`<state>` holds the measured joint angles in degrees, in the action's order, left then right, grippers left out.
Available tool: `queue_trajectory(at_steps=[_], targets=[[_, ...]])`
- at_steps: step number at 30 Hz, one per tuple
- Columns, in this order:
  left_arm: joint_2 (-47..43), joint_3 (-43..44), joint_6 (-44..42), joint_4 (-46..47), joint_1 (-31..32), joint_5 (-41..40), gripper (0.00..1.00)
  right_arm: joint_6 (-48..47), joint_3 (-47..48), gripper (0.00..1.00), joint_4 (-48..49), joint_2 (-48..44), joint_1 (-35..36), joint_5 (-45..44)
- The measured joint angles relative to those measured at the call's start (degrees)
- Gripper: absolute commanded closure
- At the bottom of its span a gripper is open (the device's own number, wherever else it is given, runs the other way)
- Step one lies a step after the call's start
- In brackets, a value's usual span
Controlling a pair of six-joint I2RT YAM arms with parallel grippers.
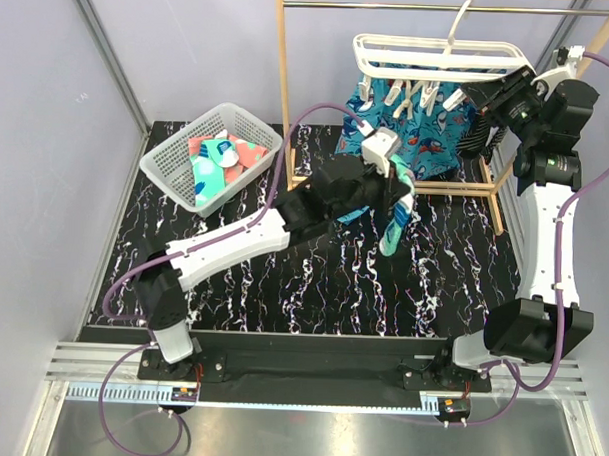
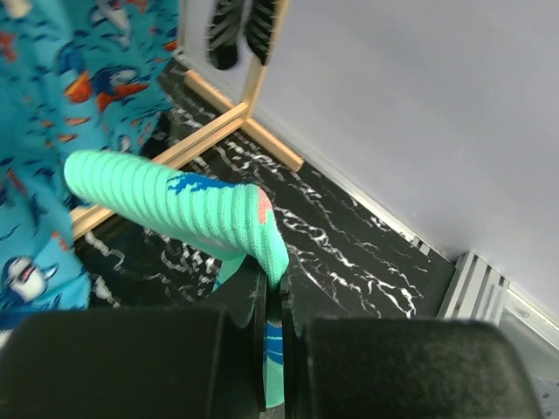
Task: Remove the socks clipped to the hanger
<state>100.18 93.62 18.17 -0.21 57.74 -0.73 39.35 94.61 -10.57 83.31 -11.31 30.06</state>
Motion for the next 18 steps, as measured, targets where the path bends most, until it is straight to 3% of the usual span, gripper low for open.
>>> queue_trajectory(at_steps=[6, 8, 9, 13, 18], targets=[[-6.4, -5.6, 4.6, -4.2, -6.2, -2.3, 1.00, -1.1, -0.2, 0.35, -2.8, -0.8, 0.0, -0.7], [-8.8, -6.3, 6.0, -6.3, -9.9, -3.0, 1.00, -1.4, -0.7, 0.27, -3.5, -1.9, 0.0, -0.7], [-10.1, -6.4, 6.4, -7.6, -12.1, -3.2, 1.00, -1.4, -1.5, 0.17, -4.0, -2.8, 0.0, -0.7], [-15.2, -6.7, 6.8, -12.7, -22.0, -4.8, 1.00, -1.7, -6.7, 0.02, -4.9, -8.6, 0.0, -0.5], [-19.9, -7.0, 6.8, -17.7, -36.0, -6.9, 1.00, -1.5, -12.7, 0.00, -6.4, -16.3, 0.0, -0.6]])
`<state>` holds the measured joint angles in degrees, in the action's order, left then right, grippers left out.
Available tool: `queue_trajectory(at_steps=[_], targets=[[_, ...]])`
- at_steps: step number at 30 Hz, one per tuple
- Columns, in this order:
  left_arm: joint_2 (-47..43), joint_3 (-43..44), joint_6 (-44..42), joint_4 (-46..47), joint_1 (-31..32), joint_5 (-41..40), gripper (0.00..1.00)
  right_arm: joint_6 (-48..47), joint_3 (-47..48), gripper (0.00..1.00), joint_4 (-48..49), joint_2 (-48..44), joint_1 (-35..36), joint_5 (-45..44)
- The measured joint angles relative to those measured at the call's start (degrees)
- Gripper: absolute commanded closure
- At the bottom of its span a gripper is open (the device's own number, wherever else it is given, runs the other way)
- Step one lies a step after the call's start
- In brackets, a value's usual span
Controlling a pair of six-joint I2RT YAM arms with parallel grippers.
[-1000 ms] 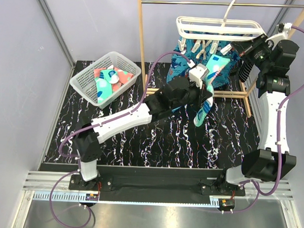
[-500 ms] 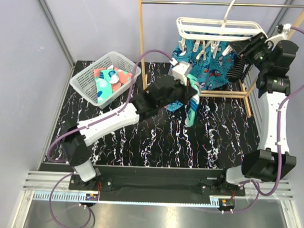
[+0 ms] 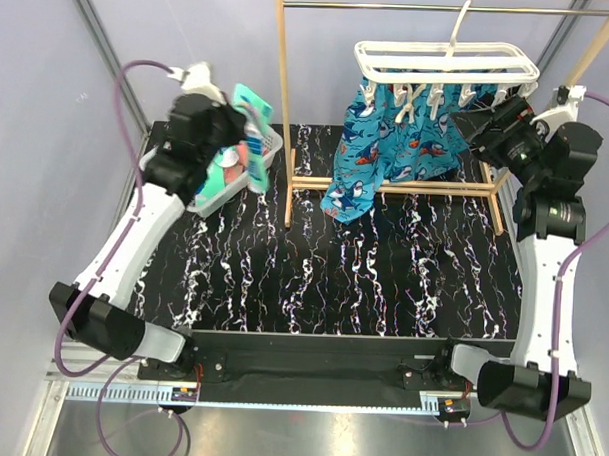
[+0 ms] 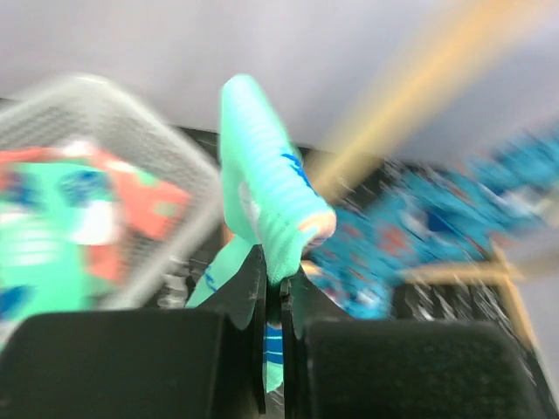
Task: Remove the socks clipped to the hanger
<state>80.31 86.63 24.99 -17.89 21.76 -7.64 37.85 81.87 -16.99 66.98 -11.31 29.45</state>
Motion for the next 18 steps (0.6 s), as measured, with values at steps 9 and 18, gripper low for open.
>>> queue_trajectory(at_steps=[9, 18], targets=[[12.9, 12.6, -8.0, -5.5, -13.5, -14.1, 1.00, 1.4, -0.8, 0.00, -0.5, -6.3, 0.0, 0.2], [32.9, 14.7, -10.6, -6.0, -16.1, -10.7, 0.59, 1.1, 1.7, 0.00, -4.5, -6.2, 0.0, 0.6]])
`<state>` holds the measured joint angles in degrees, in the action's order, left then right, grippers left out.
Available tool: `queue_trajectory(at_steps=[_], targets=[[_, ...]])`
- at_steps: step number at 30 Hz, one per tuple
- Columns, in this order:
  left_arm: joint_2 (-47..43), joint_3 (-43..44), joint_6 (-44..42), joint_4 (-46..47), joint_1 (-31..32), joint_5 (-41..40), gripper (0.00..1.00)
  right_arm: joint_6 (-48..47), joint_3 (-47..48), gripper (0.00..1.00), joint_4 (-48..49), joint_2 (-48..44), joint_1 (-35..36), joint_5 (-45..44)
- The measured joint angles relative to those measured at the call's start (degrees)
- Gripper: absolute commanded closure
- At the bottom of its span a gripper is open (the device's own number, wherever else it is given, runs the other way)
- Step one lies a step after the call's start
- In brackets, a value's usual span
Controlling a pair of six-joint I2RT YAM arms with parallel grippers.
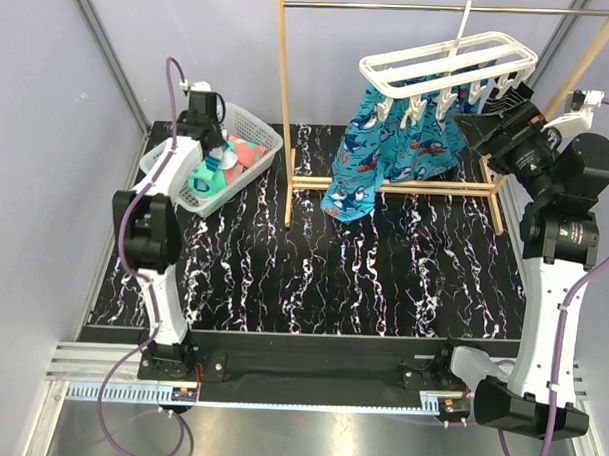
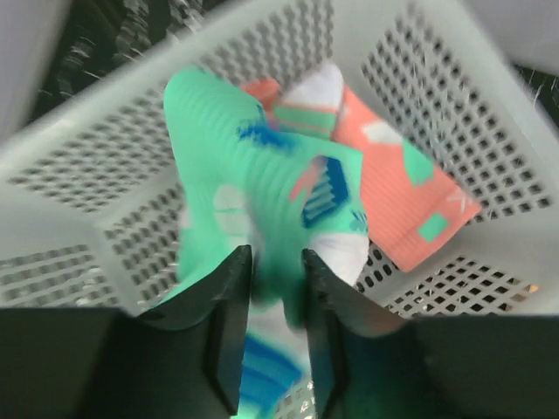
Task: Remove the socks clipped to the hanger
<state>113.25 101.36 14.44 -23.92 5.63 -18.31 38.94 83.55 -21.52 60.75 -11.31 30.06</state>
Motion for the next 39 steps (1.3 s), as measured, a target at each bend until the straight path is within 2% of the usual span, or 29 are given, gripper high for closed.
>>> queue_trajectory(at_steps=[1, 5, 11, 18, 24, 27, 32, 36, 39], targets=[[2.6, 1.3, 0.2, -1.0, 0.0, 1.7, 0.50, -0.2, 0.9, 0.00, -0.5, 0.0, 0.0, 0.0], [5.6, 2.3, 0.7, -5.1, 0.6, 7.3, 0.40, -1.2, 2.9, 0.00, -1.1, -0.3, 0.0, -0.5], [-5.3, -1.6, 2.1, -4.7, 2.0, 12.6, 0.34, -2.3, 3.0, 0.00, -1.7, -0.4, 0.0, -2.1], [-25.2, -9.2, 4.5, -1.9, 5.8, 19.5, 0.34, -7.3, 4.7, 0.00, -7.4, 1.7, 0.0, -12.5], [-36.6, -18.0, 4.7, 0.1, 14.0, 25.2, 0.32, -13.1, 8.0, 0.01, -11.3, 6.7, -0.2, -22.3], [-40.5, -22.8, 4.9, 1.5, 17.0, 26.8, 0.32, -16.0, 6.3, 0.04, -9.6, 8.2, -0.4, -24.7], [-45.4, -30.6, 5.9, 3.7, 18.7, 29.8, 0.32, -20.9, 3.8, 0.16, -4.7, 12.3, -1.2, -25.2], [-46.2, -32.3, 6.1, 4.2, 18.7, 30.3, 0.32, -23.9, 3.5, 0.17, -0.8, 17.2, -2.7, -24.4], [-46.6, -32.5, 6.3, 4.4, 18.7, 31.1, 0.31, -26.4, 3.5, 0.21, 2.7, 20.7, -3.1, -23.0]])
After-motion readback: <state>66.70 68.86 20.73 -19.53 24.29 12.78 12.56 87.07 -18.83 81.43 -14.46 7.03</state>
